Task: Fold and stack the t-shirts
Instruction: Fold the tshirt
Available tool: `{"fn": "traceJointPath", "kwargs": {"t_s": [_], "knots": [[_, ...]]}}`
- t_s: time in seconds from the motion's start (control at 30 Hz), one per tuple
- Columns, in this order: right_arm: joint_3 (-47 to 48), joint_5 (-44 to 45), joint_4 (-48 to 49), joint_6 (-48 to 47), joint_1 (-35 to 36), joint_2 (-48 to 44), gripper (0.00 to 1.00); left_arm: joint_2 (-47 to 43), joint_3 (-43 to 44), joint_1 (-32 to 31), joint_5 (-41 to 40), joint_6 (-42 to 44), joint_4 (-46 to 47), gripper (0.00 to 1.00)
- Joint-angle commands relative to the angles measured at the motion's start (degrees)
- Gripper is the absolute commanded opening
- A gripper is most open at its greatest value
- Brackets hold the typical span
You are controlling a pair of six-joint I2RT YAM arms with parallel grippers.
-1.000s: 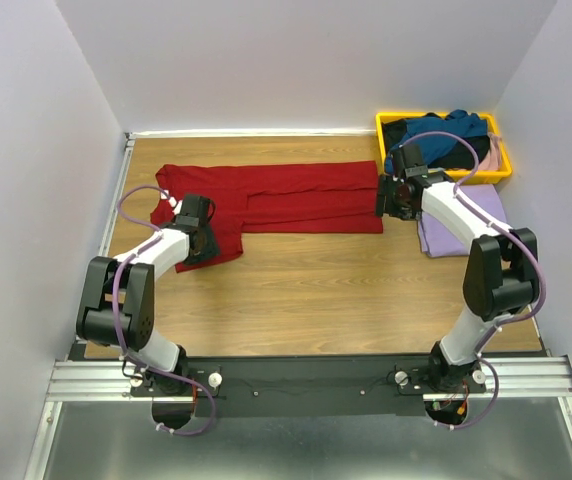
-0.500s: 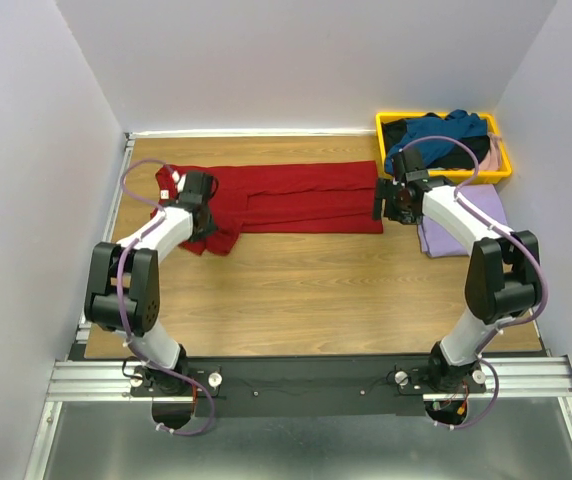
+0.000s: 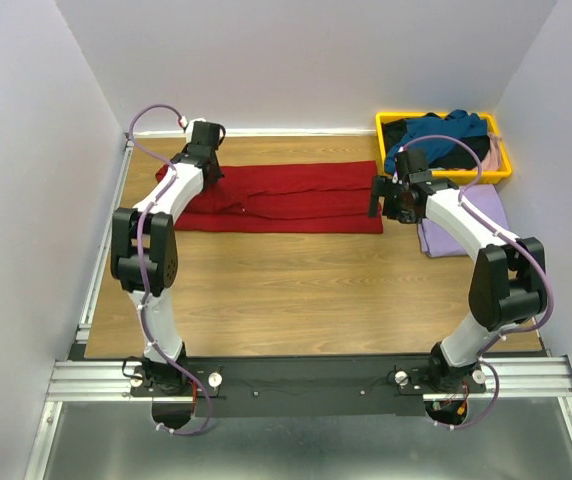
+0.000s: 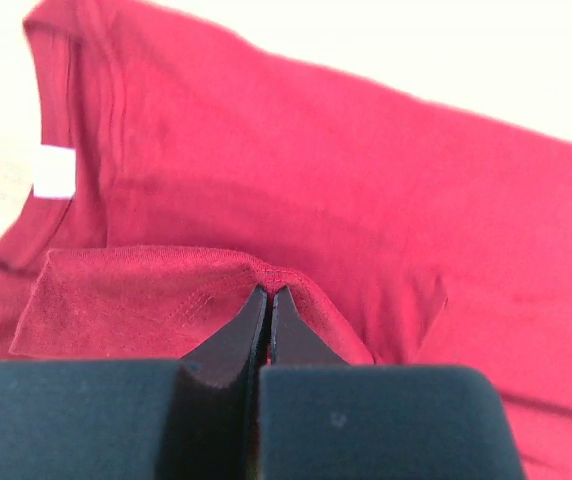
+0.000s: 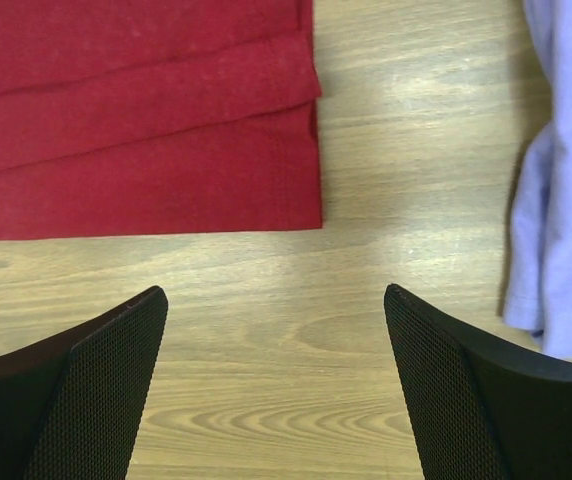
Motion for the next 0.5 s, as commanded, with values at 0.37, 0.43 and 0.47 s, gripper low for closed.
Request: {"fn": "traceJointPath", "kwargs": {"t_s": [0.37, 0.43, 0.47], "knots": [[4.4, -7.8, 4.0, 0.1, -0.1, 5.7, 0.95, 13.1, 16.0, 2.3, -1.3, 1.7, 0.8, 0.05], [5.3, -8.3, 4.2, 0.1, -0.1, 6.5, 0.95, 14.5, 17.1, 2.5, -1.1, 1.7, 0.8, 0.07], [5.7, -8.3, 4.2, 0.1, -0.1, 7.4, 0.95, 14.9, 17.4, 2.5, -0.9, 1.7, 0.9, 0.08]]}}
